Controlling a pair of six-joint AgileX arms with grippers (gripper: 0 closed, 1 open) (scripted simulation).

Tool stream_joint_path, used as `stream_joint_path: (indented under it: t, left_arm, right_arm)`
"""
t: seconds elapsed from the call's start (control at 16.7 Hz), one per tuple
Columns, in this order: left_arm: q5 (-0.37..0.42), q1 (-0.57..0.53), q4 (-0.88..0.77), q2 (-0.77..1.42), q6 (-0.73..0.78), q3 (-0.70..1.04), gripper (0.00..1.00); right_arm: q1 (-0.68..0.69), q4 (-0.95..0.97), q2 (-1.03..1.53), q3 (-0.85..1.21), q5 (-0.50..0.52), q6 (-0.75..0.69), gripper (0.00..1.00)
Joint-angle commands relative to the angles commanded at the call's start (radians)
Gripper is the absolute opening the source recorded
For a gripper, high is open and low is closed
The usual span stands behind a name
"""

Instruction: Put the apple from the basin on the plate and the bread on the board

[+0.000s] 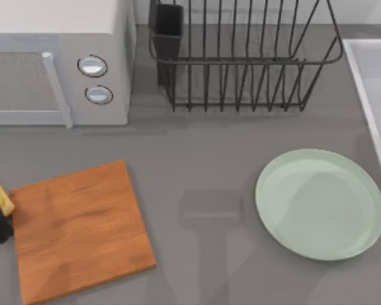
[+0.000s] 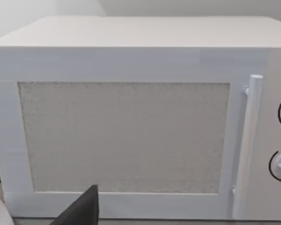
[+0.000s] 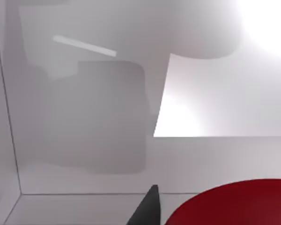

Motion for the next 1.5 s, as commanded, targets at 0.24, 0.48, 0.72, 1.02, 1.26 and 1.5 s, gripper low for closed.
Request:
stream_joint_path:
  t: [0.24,0.48,0.72,1.02,1.26,1.5]
  left_arm:
    - [0.000,0.000,0.000,0.000,0.000,0.000,1.00]
    - [0.000,0.000,0.000,0.000,0.000,0.000,1.00]
    - [0.000,0.000,0.000,0.000,0.000,0.000,1.00]
    - [0.000,0.000,0.000,0.000,0.000,0.000,1.00]
    - [0.000,0.000,0.000,0.000,0.000,0.000,1.00]
    - [0.000,0.000,0.000,0.000,0.000,0.000,1.00]
  right_arm:
    - [0.001,-0.003,0.000,0.000,0.000,0.002,0.00]
    - [0.033,-0.023,-0.033,0.033,0.002,0.042,0.00]
    - [0.135,-0.087,-0.070,0.079,0.005,0.162,0.00]
    - [0.320,-0.193,-0.110,0.121,0.008,0.359,0.00]
    - [0.480,-0.275,-0.139,0.140,0.010,0.511,0.00]
    - [0.617,-0.338,-0.165,0.146,0.011,0.627,0.00]
